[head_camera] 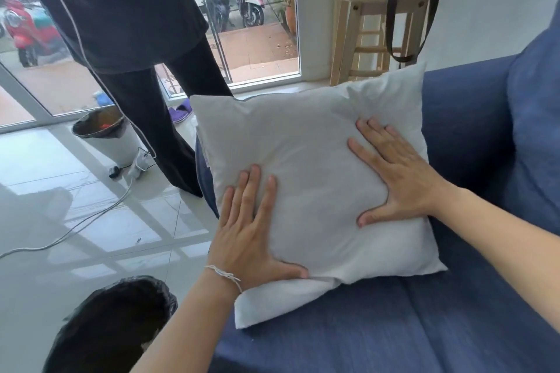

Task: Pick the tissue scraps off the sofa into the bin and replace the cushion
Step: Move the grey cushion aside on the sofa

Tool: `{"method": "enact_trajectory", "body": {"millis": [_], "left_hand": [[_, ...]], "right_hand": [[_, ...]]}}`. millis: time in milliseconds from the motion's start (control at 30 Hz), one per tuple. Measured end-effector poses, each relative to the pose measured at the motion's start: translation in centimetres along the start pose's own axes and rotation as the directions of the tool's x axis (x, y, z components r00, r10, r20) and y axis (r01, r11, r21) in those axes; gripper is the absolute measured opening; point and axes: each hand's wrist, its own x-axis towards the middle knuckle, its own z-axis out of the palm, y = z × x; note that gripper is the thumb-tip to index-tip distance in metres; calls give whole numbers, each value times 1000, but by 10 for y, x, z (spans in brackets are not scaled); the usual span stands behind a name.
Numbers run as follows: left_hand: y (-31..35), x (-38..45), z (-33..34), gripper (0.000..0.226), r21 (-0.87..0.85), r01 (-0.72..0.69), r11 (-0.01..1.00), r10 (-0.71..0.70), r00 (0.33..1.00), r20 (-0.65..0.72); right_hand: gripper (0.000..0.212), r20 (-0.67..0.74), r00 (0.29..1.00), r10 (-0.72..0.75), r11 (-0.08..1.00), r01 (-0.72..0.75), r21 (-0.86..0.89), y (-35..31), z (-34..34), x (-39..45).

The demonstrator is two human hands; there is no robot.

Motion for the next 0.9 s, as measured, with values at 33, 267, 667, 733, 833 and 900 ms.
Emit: {"method": "enact_trajectory", "body": {"millis": [33, 267, 667, 733, 833, 900], "left_hand": [[1, 3, -1, 157, -6, 13, 1000, -13, 1000, 14], [19, -10, -21, 156, -100, 121, 988, -119, 992, 32], [200, -46, 23, 41, -743, -47, 667, -37, 995, -96], [235, -46, 38, 36, -787, -2, 616, 36, 999, 25], [283, -44, 58, 30, -819, 32, 573, 179, 970, 163], [307, -46, 74, 29, -828, 71, 556, 259, 932, 254]], "right_hand": [[134, 4, 1000, 10, 1000, -10, 11, -1, 1, 3], [122, -80, 988, 129, 983, -116, 143, -33, -12, -16], [49, -268, 205, 941, 320, -795, 516, -167, 4, -270], [42, -315, 146, 938, 284, -846, 452, -186, -4, -309], [36, -392, -81, 917, 98, -904, 415, -188, -16, -348], [32, -369, -237, 899, -55, -896, 442, -176, -18, -354]]}}
